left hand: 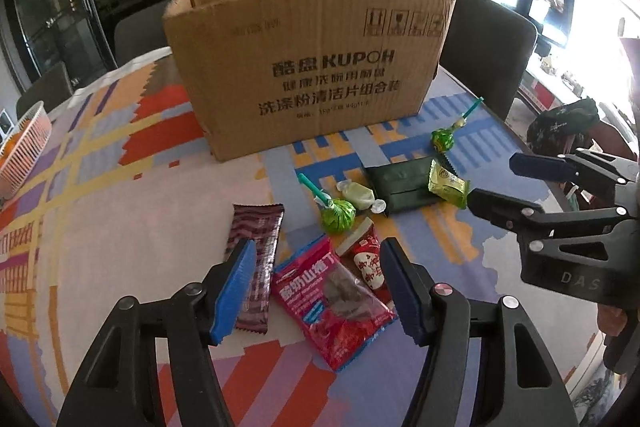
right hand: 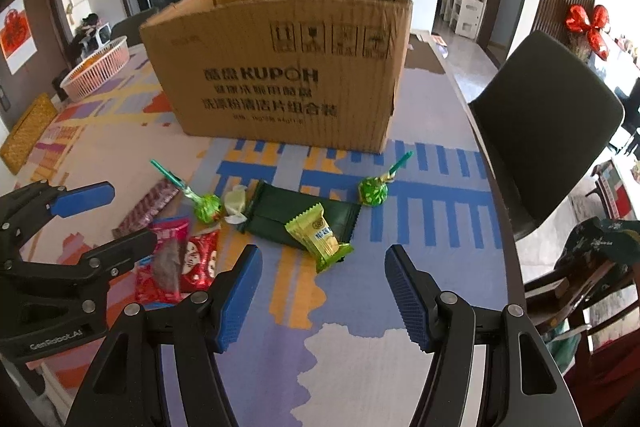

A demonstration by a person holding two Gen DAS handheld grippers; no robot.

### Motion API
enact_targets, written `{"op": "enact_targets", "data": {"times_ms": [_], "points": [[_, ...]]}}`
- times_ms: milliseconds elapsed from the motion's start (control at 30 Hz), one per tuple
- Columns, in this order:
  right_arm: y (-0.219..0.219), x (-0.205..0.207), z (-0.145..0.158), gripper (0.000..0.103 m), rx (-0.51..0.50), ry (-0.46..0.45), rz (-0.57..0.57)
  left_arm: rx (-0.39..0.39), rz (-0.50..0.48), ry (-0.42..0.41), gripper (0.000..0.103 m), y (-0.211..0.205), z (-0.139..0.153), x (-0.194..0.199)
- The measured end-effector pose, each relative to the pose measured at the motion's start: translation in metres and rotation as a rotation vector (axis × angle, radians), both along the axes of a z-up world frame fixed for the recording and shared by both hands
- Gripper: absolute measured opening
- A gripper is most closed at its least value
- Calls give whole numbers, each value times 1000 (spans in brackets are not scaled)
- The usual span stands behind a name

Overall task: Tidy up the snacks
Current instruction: 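Grasp the green lollipop with the left tool while the right tool grasps the yellow-green packet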

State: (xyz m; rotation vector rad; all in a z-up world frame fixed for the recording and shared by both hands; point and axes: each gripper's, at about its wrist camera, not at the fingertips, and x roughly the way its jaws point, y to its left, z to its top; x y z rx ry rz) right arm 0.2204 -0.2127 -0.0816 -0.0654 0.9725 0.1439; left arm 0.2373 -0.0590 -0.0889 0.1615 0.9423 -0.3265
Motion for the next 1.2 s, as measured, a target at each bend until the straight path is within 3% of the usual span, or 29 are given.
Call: {"op": "enact_targets", "data": {"times_ms": [500,1200], "points": [[0,22,-22,64,3,39,30,-18,-48,34,51,-15,-26,28],[2,42,-46,43,54,107,45,-12,-63,89,26,-28,-43,55]]}}
